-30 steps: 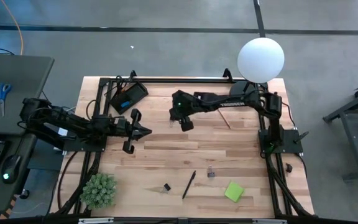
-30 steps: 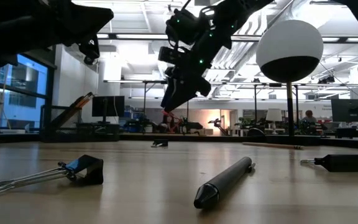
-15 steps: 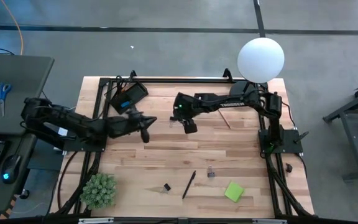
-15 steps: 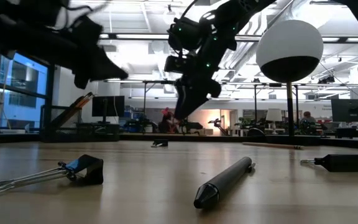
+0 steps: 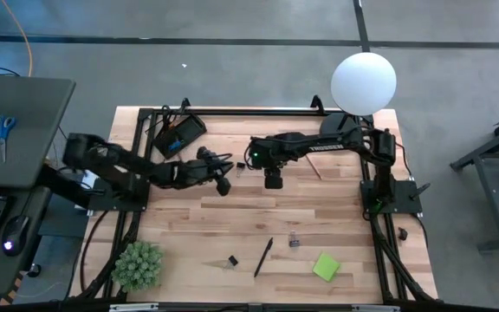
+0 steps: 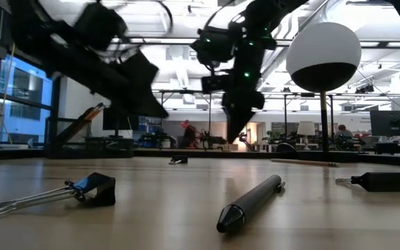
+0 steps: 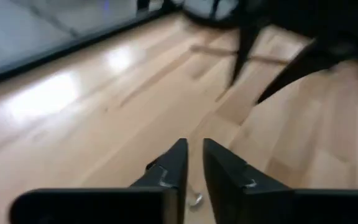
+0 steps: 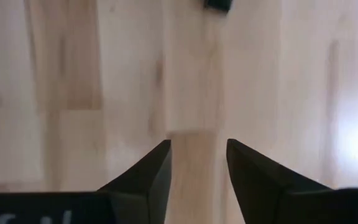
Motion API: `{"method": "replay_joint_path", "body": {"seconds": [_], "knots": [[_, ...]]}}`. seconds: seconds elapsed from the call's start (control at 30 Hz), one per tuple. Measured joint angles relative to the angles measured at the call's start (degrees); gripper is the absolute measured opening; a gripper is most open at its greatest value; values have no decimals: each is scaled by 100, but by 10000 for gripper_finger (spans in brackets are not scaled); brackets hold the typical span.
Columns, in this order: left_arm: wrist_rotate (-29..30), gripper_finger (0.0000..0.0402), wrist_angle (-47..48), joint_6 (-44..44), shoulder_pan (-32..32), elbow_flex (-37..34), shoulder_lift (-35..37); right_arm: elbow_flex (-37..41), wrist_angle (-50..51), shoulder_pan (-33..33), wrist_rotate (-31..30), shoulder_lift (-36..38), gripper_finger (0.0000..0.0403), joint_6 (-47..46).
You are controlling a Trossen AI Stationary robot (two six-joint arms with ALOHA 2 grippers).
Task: Pick and place office supplies into organizer
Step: Put the black binder clip into the black desk organizer
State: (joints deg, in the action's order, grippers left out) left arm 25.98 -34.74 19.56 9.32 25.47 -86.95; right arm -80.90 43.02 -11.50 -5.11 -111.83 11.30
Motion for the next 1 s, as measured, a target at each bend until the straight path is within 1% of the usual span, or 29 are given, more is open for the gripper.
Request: {"method": "replay_joint_path", "body": {"seconds": [0.1, 0.2, 0.27, 0.37, 0.47, 0.57, 0.67, 0.77, 0.87, 1.0], "knots": [[-320, 86, -71, 268, 282, 206, -522, 464, -84, 7, -4, 219, 134, -208], [-465, 139, -127, 622, 444, 482, -918, 1060, -391, 29, -46, 600, 129, -477], [-557, 175, -105, 789, 477, 674, -1084, 1485, -706, 59, -40, 913, 129, -672], [-638, 223, -1, 790, 453, 1003, -1307, 2063, -1271, 140, -57, 1404, 129, -960], [-648, 263, 703, 790, 448, 1423, -1543, 2489, -1659, 273, -48, 1856, 129, -1265], [-388, 293, 1749, 915, 496, 1817, -1771, 2769, -1858, 459, -52, 2229, 129, -1562], [-244, 311, 2103, 1080, 536, 2150, -1955, 2955, -1995, 681, -82, 2499, 129, -1781], [-217, 314, 2178, 1092, 534, 2349, -2125, 2985, -2027, 889, -296, 2606, 129, -1876], [-250, 301, 2220, 1089, 526, 2495, -2193, 2985, -2063, 1035, -593, 2616, 129, -1851], [-177, 273, 2711, 1072, 526, 2546, -2182, 2985, -2106, 1089, -753, 2614, 129, -1795]]}}
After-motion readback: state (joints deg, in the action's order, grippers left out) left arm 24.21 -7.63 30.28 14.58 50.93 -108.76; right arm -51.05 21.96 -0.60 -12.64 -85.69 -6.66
